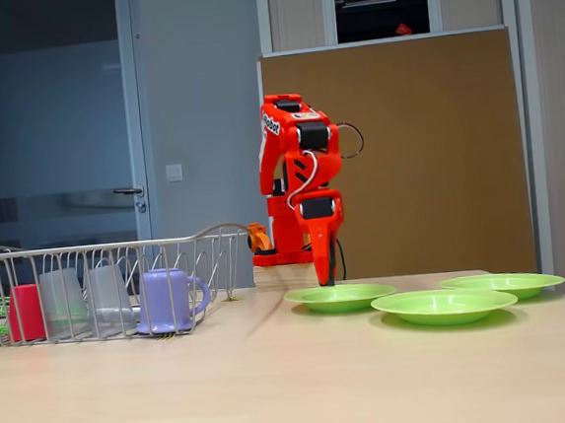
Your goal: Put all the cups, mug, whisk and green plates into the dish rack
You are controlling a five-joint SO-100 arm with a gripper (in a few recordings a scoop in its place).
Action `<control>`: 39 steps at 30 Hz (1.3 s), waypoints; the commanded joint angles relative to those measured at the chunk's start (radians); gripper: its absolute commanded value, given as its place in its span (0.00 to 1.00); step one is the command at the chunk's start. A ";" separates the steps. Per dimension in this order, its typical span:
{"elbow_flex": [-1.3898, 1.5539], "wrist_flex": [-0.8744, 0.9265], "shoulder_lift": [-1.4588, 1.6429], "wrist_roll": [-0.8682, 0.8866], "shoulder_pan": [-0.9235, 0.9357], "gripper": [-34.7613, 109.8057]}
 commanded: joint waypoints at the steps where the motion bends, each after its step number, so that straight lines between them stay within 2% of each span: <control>1: -0.035 -0.021 -0.017 0.041 -0.014 0.46; 7: -0.044 -0.057 -0.100 0.097 -0.017 0.43; 12: -0.077 -0.072 -0.173 0.153 -0.002 0.34; 18: -0.106 -0.009 -0.201 0.195 0.009 0.24; 26: -0.198 0.216 -0.115 0.107 0.025 0.24; 35: -0.571 0.629 -0.069 -0.021 0.018 0.24; 39: -0.624 0.689 -0.044 -0.026 -0.008 0.24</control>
